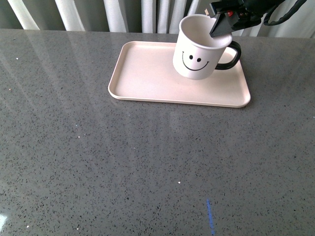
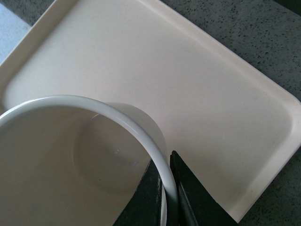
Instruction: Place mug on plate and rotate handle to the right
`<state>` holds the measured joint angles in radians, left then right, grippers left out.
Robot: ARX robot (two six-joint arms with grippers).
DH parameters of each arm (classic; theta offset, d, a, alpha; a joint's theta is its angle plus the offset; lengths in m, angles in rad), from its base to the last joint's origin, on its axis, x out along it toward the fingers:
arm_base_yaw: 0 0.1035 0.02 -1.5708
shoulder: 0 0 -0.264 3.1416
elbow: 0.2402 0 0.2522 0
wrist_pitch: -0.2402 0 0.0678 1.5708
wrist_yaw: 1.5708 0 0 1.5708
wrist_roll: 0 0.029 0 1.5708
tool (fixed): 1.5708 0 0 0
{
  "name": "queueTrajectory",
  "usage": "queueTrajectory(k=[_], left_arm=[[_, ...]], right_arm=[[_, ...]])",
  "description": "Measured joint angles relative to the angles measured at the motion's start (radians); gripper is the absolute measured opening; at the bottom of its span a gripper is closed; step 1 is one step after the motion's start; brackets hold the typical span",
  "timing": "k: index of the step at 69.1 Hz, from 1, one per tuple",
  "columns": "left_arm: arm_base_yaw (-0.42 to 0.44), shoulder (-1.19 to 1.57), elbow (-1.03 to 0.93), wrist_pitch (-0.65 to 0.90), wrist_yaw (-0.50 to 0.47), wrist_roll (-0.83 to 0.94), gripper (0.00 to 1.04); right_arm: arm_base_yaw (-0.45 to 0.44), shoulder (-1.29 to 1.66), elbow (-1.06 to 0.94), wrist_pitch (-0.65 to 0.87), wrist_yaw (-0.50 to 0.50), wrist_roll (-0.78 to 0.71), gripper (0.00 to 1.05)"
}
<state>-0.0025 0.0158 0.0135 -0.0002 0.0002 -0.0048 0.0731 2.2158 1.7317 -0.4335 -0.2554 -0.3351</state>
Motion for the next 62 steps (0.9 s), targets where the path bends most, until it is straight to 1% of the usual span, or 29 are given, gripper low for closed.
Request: queueTrajectory(k=[17,62], left_arm=[[0.0,0.0,0.0,0.0,0.0,0.0,0.95],[0.0,0.0,0.0,0.0,0.0,0.0,0.95]], right_arm=[[0.003,0.07,0.042,-0.023,0.011,-0.059,0.02],[0.012,0.09,0.055,-0.031,0.007,-0.089,0.02]])
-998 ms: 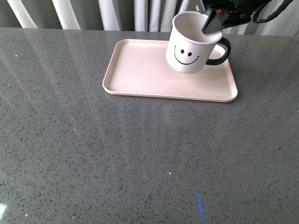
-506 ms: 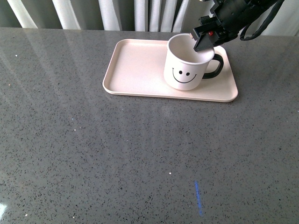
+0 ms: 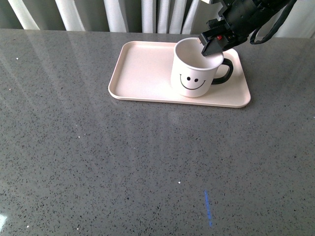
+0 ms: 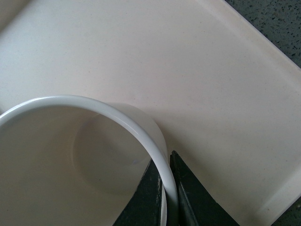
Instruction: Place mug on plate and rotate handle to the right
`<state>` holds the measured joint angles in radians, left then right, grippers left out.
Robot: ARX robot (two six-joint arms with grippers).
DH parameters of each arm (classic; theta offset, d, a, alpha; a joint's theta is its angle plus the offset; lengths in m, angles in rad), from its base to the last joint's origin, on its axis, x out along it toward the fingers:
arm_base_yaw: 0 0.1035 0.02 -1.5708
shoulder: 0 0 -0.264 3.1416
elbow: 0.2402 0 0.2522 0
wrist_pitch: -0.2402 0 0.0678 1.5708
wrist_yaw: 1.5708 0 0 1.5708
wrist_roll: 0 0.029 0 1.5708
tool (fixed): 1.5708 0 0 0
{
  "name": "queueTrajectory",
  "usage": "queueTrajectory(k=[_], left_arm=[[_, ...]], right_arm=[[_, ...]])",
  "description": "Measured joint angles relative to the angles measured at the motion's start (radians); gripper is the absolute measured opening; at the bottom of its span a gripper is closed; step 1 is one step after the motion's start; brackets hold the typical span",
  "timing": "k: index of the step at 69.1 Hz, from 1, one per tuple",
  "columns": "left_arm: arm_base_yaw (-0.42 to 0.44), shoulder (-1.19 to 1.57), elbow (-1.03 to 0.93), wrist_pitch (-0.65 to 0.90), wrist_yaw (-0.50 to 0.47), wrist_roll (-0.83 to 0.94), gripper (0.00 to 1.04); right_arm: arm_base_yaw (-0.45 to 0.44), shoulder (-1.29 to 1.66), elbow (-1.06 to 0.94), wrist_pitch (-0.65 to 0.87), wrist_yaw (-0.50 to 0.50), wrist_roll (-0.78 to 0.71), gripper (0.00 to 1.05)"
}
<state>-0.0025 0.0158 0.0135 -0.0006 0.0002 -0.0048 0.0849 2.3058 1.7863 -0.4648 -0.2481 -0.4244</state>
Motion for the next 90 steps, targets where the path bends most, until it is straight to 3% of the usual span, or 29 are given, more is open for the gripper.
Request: queueTrajectory(k=[7,20,27,39,45,49,50,51,56,63,70,82,90], left_arm=[[0.0,0.0,0.0,0.0,0.0,0.0,0.95],[0.0,0.0,0.0,0.0,0.0,0.0,0.95],[0.0,0.0,0.0,0.0,0.0,0.0,0.95],[0.0,0.0,0.0,0.0,0.0,0.0,0.95],[0.0,0.0,0.0,0.0,0.0,0.0,0.95],[0.0,0.0,0.0,0.0,0.0,0.0,0.95],[0.0,0.0,0.0,0.0,0.0,0.0,0.95],[0.0,0.0,0.0,0.0,0.0,0.0,0.95],[0.0,0.0,0.0,0.0,0.0,0.0,0.95],[0.0,0.0,0.0,0.0,0.0,0.0,0.95],[0.0,0.0,0.0,0.0,0.0,0.0,0.95],[0.0,0.0,0.0,0.0,0.0,0.0,0.95],[0.0,0.0,0.0,0.0,0.0,0.0,0.95]], right_arm=[[0.001,0.0,0.0,-0.002,-0.003,-0.008,0.09],[0.005,0.005,0.0,-0.003,-0.006,-0.018,0.4],[0.011,0.005,0.007,0.0,-0.014,-0.021,0.63],[0.011,-0.008,0.011,0.011,-0.046,-0.021,0.89],[0.008,-0.033,0.006,0.027,-0.069,-0.021,0.97],[0.002,-0.073,-0.012,0.048,-0.099,-0.019,0.95],[-0.008,-0.274,-0.211,0.33,-0.021,0.034,0.89],[-0.004,-0.296,-0.266,0.441,0.065,0.065,0.86],[-0.001,-0.362,-0.48,0.813,0.256,0.222,0.74],[-0.008,-0.445,-0.773,1.251,0.317,0.345,0.55],[-0.016,-0.546,-0.955,1.404,0.312,0.388,0.37],[-0.034,-0.698,-1.189,1.484,0.3,0.41,0.05],[-0.048,-0.78,-1.315,1.507,0.27,0.414,0.02]])
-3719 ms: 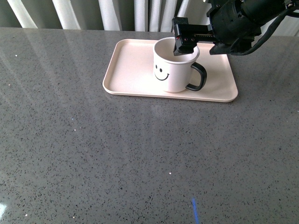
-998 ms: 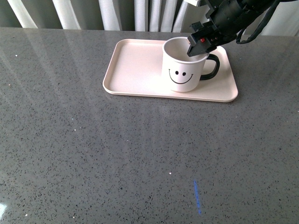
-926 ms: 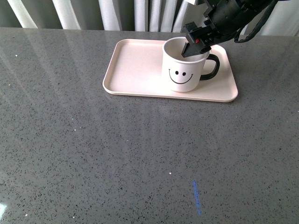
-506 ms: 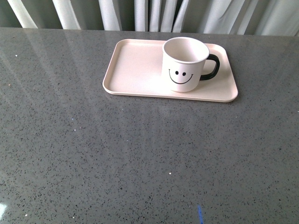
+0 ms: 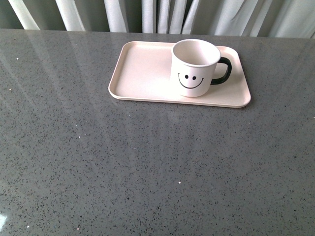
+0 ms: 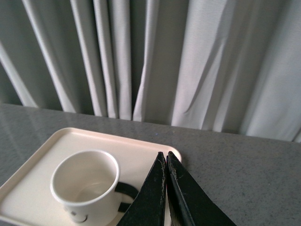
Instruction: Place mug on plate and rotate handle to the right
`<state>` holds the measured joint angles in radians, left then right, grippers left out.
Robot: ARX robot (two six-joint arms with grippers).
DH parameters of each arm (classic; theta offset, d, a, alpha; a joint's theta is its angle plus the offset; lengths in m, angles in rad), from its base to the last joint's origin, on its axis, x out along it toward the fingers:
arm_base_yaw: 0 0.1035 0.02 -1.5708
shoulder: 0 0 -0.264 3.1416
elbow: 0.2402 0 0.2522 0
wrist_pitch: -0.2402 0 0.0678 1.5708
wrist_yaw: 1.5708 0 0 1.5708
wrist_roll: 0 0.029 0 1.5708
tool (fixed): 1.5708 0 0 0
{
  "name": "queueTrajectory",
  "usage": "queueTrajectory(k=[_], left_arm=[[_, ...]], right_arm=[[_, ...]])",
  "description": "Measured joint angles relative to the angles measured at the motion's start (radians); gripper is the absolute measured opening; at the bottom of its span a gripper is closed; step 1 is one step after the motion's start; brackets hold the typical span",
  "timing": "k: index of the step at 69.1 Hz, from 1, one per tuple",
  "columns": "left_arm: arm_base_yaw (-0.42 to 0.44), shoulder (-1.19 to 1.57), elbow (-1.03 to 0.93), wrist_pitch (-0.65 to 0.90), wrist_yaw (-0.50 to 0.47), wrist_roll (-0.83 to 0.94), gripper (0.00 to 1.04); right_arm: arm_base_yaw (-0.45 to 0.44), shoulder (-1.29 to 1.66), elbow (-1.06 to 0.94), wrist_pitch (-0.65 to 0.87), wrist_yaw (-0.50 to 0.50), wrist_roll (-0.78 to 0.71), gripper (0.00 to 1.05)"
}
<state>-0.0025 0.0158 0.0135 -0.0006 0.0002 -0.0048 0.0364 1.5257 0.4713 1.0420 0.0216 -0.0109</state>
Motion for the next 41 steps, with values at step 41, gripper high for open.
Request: queueTrajectory(k=[41], left_arm=[[0.0,0.0,0.0,0.0,0.0,0.0,0.95]], right_arm=[[-0.037,-0.411,-0.38,-0.038,-0.022,0.001,0.02]])
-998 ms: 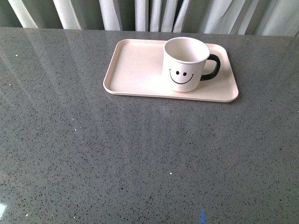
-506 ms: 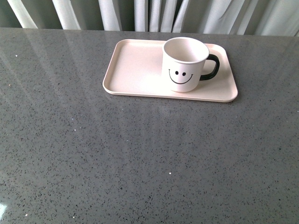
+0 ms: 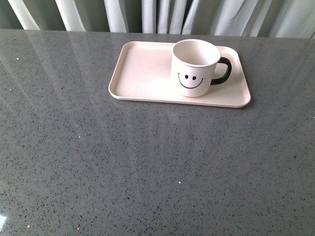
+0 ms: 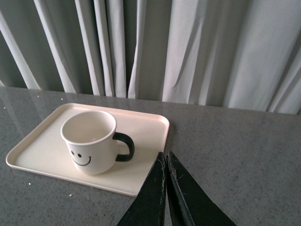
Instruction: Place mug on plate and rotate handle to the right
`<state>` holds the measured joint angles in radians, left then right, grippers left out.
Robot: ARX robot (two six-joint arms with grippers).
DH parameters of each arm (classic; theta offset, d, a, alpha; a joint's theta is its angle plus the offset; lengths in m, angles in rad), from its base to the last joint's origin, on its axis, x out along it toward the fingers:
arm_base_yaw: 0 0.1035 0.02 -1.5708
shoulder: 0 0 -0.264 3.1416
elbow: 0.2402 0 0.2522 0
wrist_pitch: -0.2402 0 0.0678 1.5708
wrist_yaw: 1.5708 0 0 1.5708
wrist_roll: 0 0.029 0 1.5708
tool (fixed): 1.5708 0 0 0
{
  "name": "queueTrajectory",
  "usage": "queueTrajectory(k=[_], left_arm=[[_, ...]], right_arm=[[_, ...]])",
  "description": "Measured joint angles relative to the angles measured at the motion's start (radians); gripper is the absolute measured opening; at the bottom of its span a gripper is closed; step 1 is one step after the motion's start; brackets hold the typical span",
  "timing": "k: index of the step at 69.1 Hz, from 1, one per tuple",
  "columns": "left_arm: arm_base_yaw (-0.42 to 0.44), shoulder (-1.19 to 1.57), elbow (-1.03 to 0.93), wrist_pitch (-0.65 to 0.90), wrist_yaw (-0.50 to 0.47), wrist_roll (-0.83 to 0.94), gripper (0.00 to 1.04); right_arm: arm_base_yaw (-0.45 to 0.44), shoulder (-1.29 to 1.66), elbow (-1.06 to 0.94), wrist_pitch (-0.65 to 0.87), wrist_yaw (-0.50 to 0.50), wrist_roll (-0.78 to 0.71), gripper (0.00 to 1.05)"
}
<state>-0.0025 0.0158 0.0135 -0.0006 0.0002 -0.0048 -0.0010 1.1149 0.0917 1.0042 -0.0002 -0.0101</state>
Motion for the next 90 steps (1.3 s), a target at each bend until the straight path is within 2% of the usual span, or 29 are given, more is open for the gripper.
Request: queueTrajectory(k=[52,90], left_arm=[[0.0,0.0,0.0,0.0,0.0,0.0,0.95],[0.0,0.0,0.0,0.0,0.0,0.0,0.95]], right_arm=[[0.0,-0.603,-0.073,-0.5,0.0,0.0,0.02],[0.0,-0.856,-0.073,-0.745,0.0,0.0,0.02]])
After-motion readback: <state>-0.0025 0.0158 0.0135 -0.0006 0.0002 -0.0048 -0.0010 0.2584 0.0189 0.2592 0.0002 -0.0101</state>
